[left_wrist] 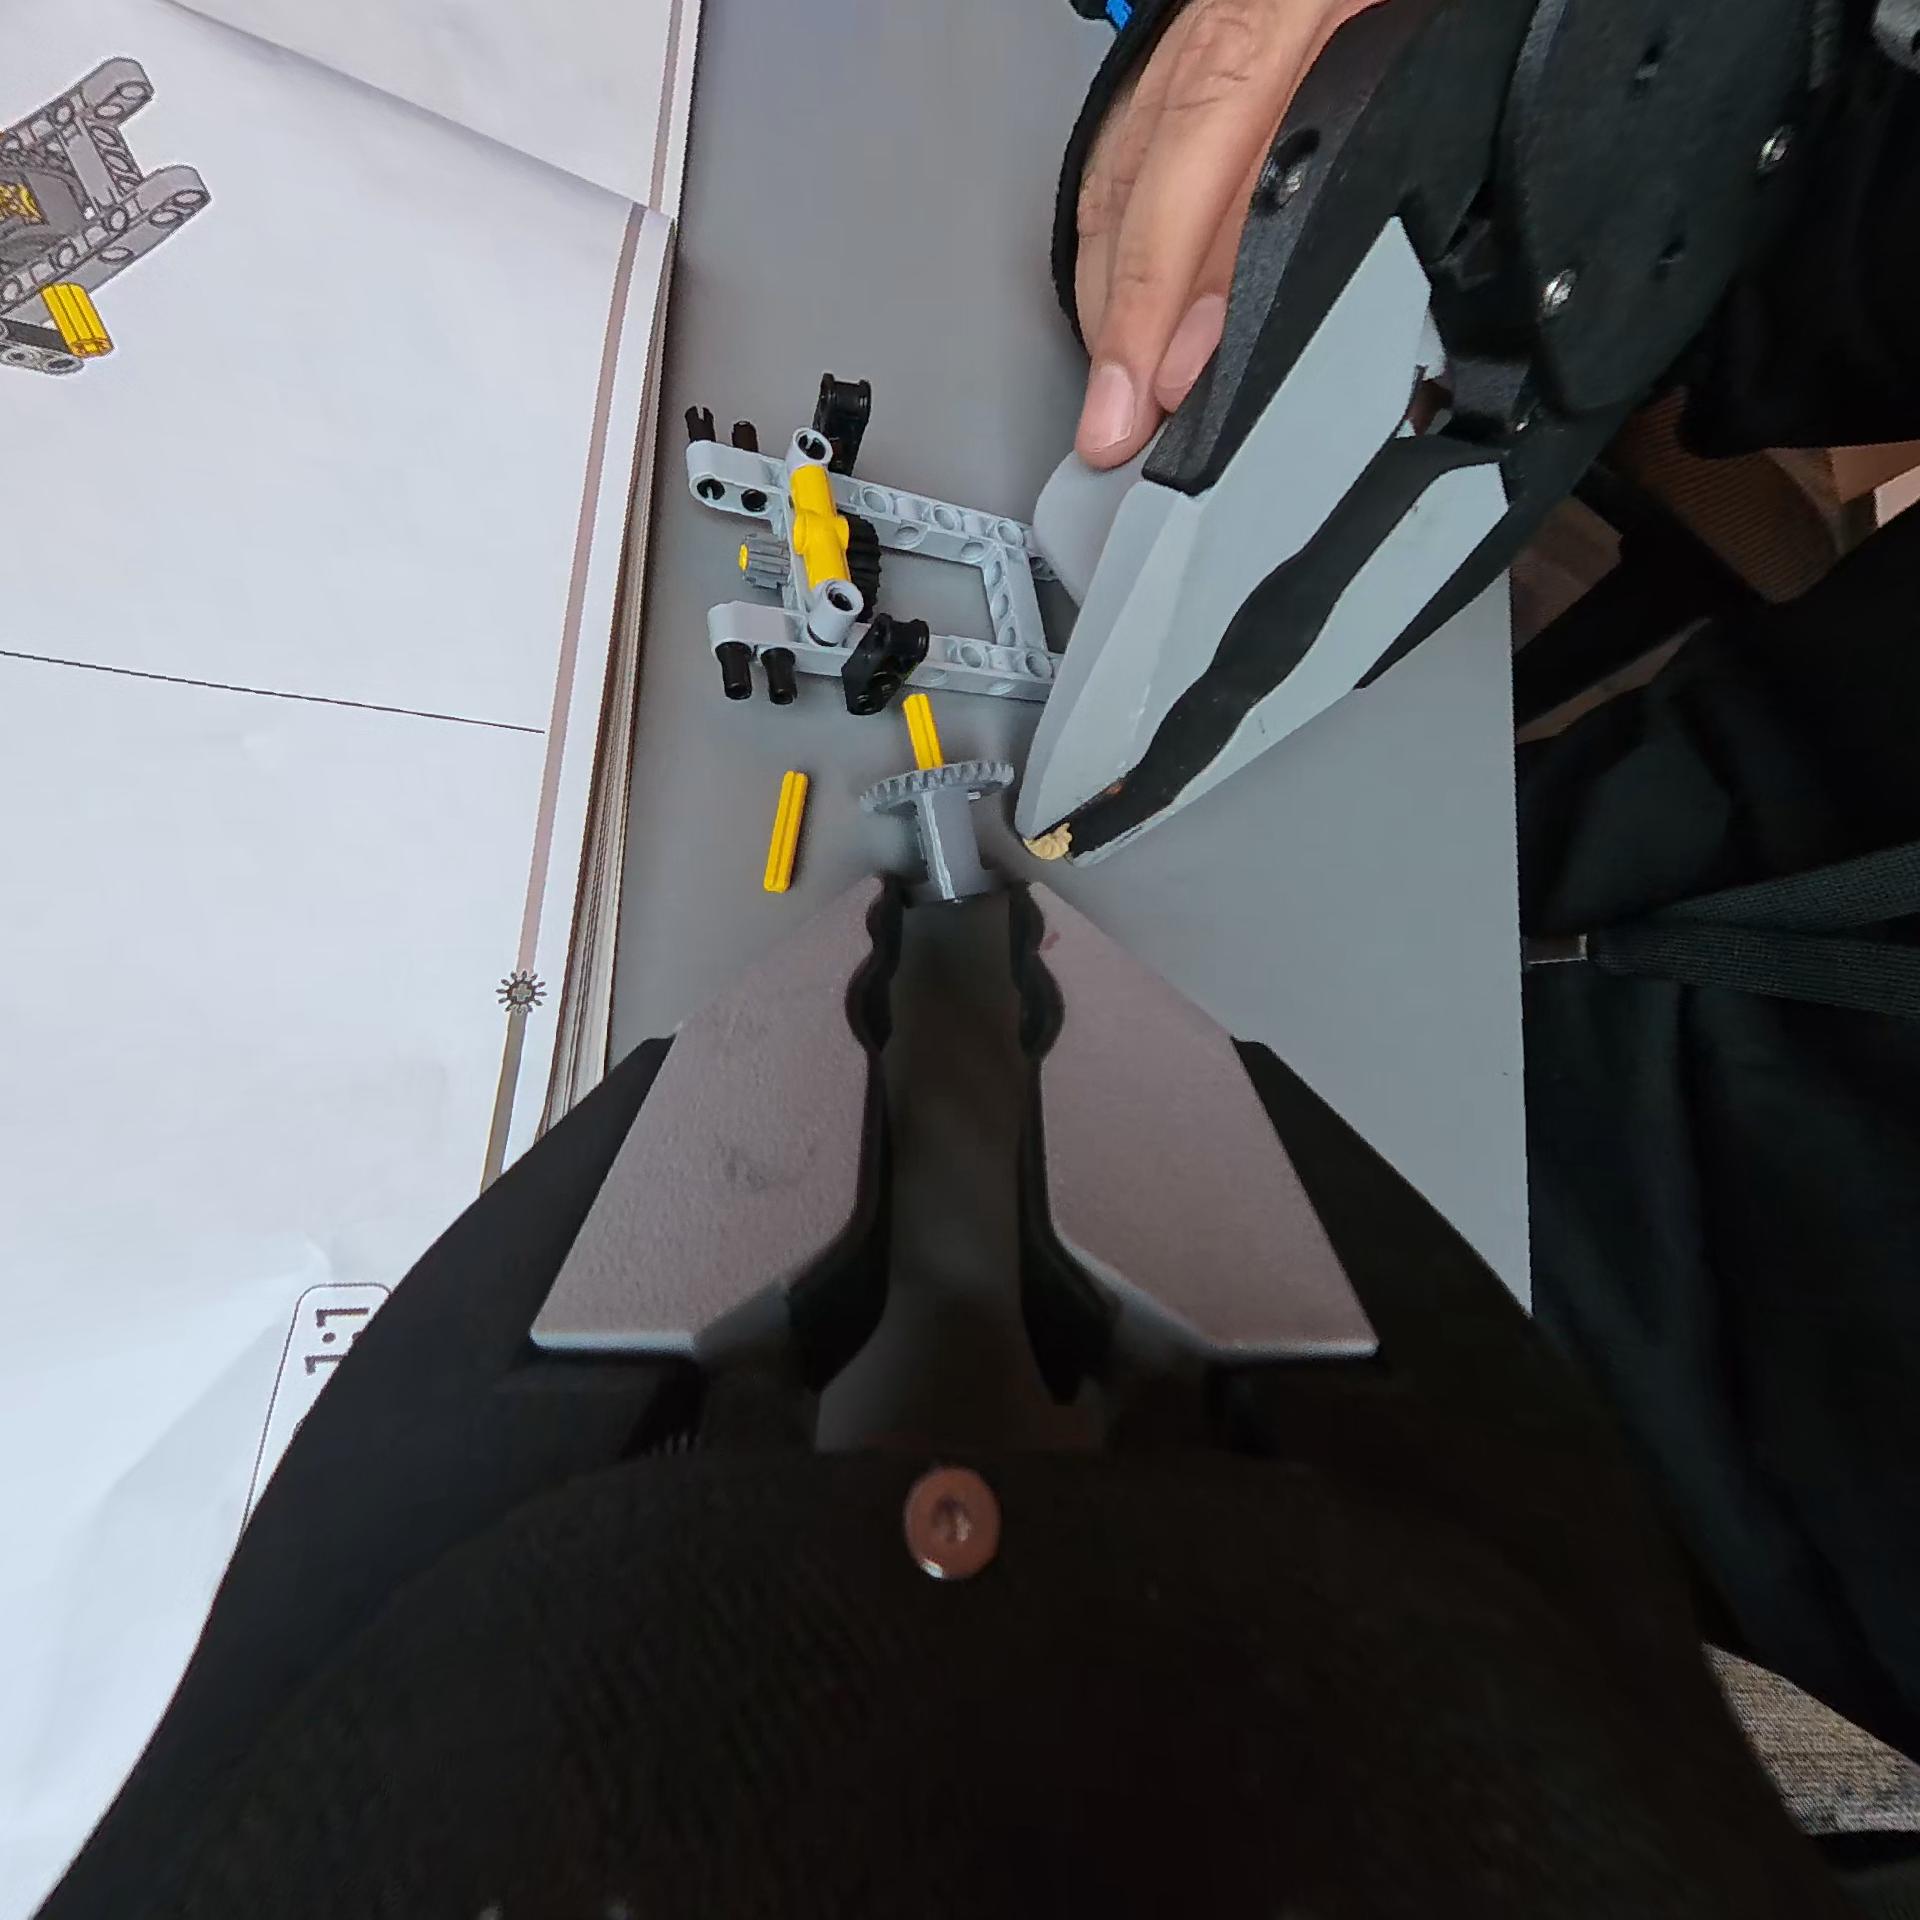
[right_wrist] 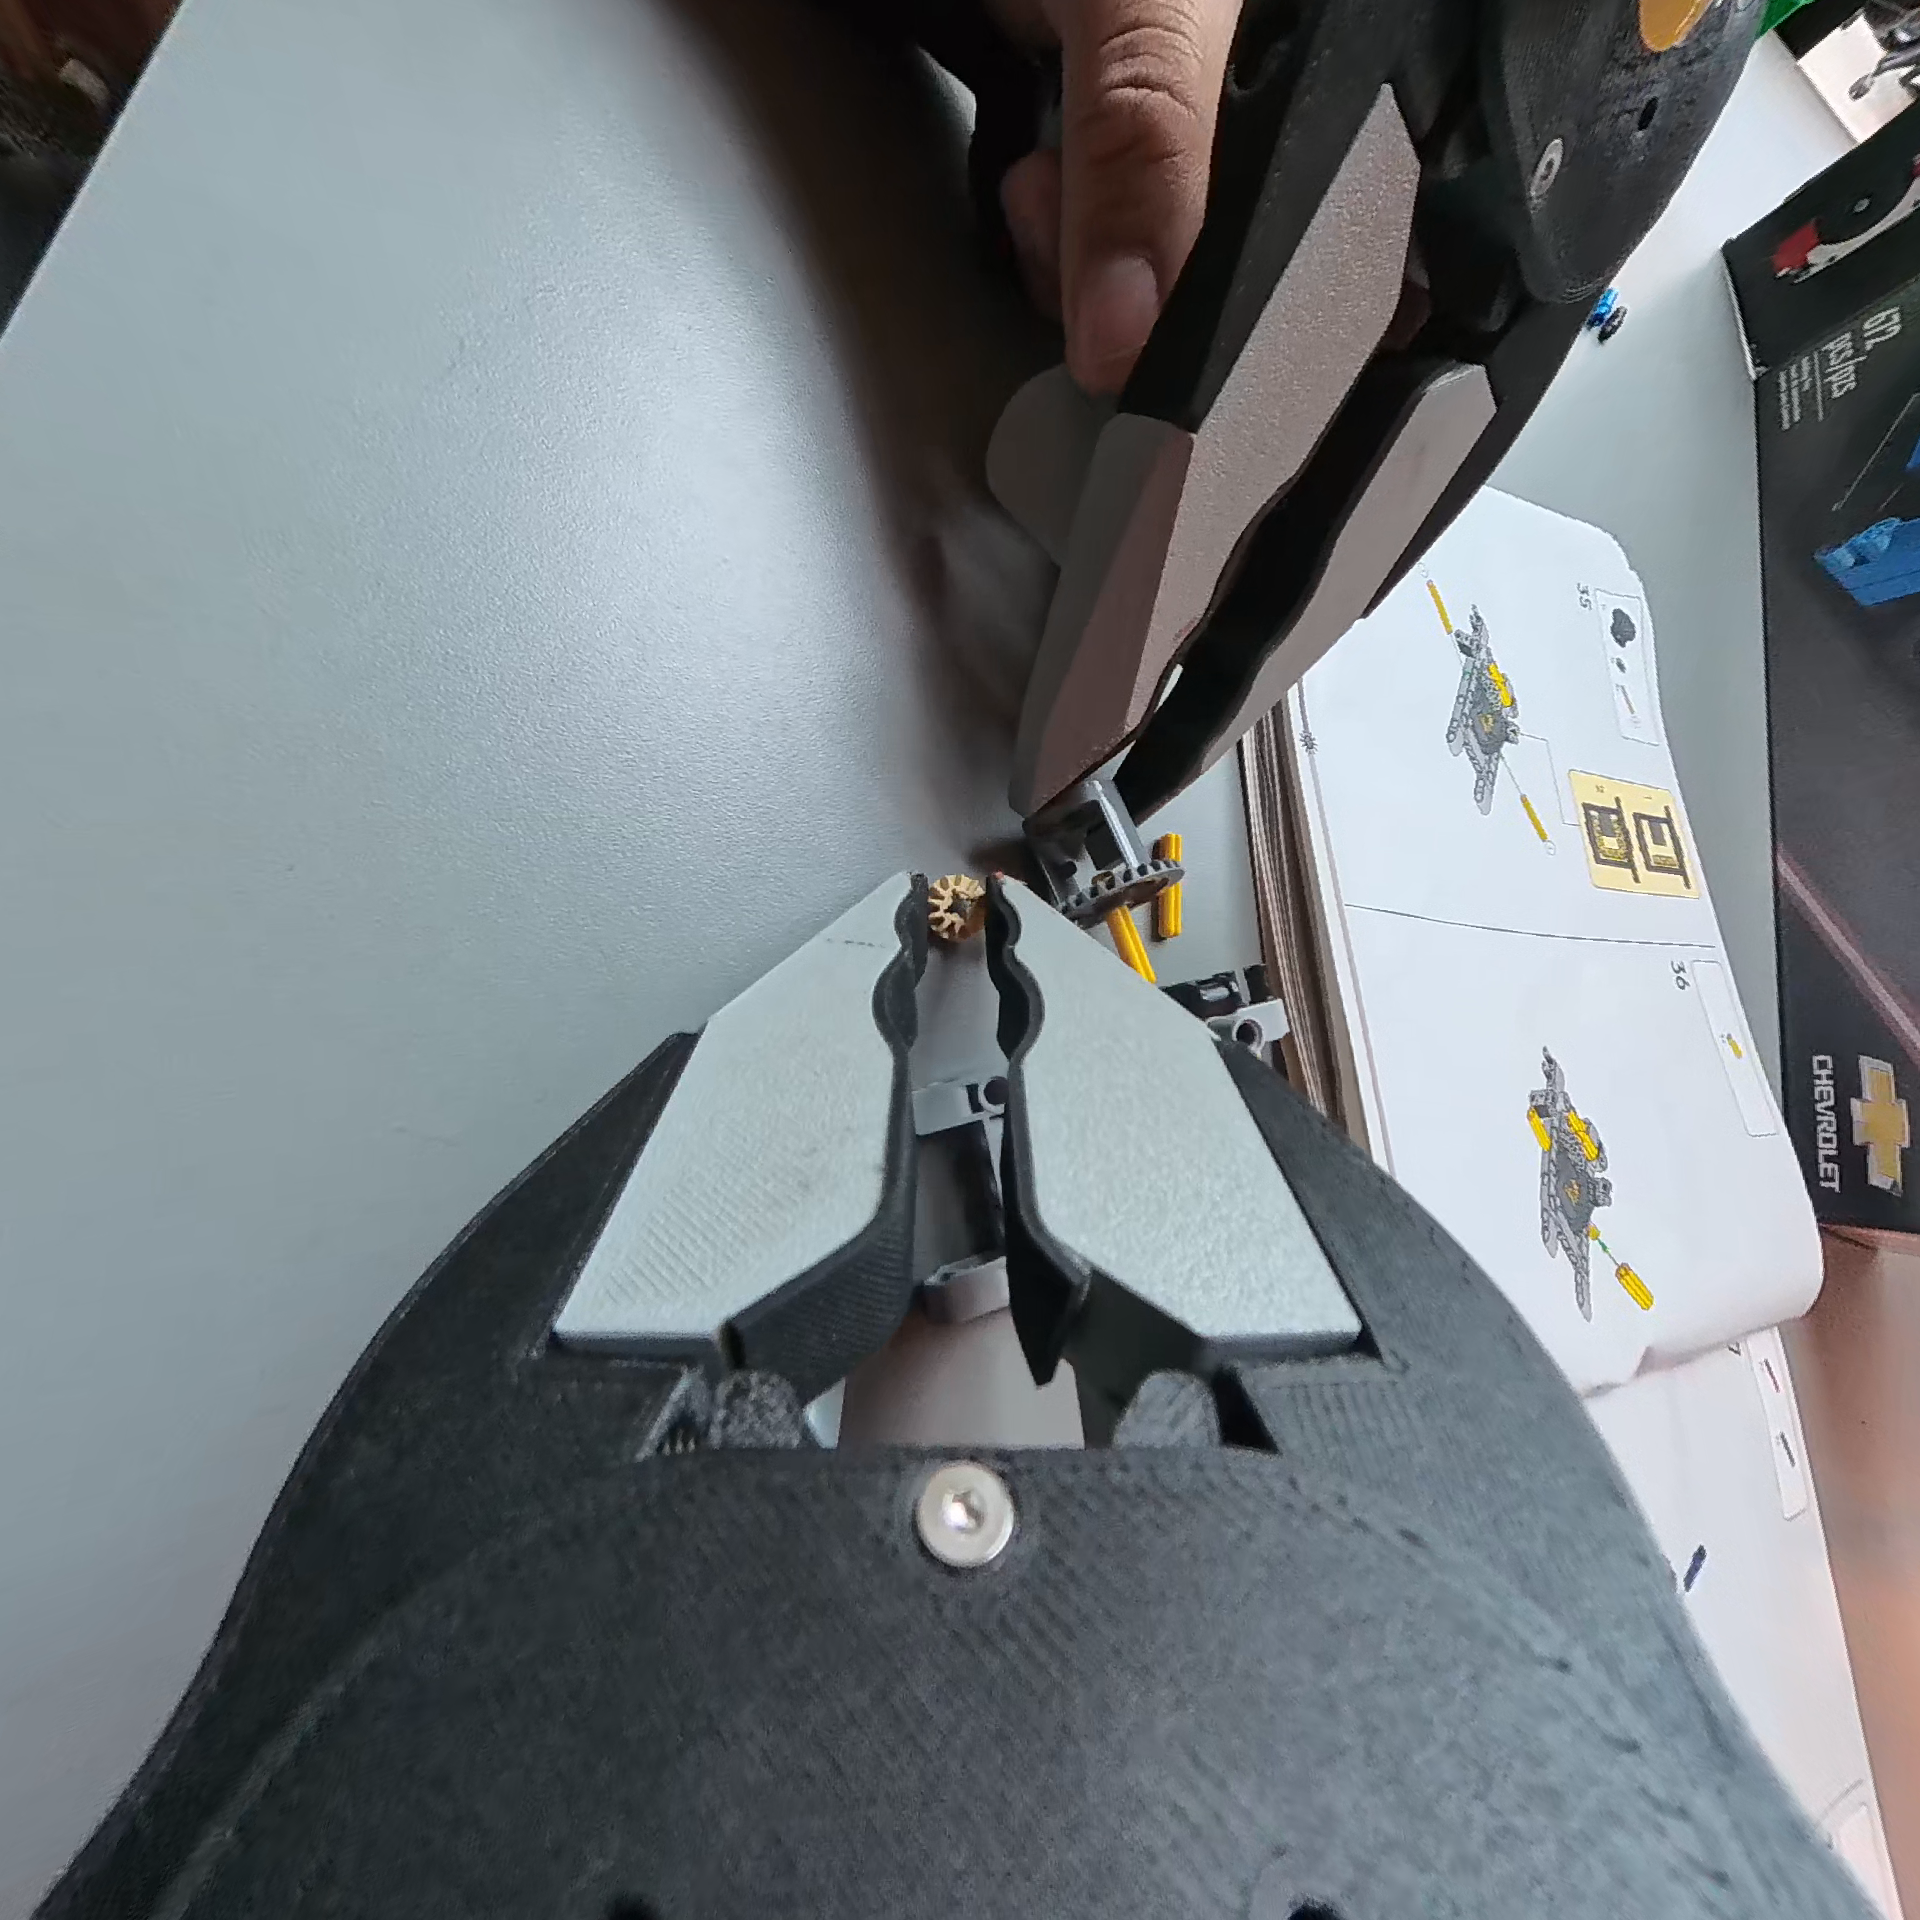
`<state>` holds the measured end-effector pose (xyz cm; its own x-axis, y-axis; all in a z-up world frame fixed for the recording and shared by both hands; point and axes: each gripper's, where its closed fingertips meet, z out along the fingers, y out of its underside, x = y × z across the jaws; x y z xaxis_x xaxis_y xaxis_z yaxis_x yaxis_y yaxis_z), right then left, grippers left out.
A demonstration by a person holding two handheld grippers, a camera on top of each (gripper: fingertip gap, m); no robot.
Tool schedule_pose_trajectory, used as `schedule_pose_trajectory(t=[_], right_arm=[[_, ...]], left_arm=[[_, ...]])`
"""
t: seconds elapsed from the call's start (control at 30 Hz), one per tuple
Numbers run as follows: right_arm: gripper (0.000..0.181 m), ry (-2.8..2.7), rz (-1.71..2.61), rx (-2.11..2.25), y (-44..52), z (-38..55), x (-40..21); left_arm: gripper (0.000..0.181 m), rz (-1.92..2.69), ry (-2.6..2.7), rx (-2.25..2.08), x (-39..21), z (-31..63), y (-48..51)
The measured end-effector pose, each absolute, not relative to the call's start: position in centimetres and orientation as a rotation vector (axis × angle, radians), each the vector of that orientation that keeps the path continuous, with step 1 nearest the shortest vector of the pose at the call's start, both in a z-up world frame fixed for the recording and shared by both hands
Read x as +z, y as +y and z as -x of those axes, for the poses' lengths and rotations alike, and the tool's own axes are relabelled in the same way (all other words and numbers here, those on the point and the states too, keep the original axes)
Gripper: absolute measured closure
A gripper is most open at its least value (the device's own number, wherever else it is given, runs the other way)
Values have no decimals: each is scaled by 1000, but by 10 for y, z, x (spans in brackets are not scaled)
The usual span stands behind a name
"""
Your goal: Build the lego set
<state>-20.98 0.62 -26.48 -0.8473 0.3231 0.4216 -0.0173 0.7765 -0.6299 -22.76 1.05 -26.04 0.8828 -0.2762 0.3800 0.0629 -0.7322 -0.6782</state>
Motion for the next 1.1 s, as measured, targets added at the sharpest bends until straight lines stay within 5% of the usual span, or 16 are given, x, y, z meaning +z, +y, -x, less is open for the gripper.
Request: schedule_pose_trajectory(t=[1.1], right_arm=[[163,-2346,352,989,22,224,-244]], left_arm=[[164,2317,215,-543,-258,227,9]])
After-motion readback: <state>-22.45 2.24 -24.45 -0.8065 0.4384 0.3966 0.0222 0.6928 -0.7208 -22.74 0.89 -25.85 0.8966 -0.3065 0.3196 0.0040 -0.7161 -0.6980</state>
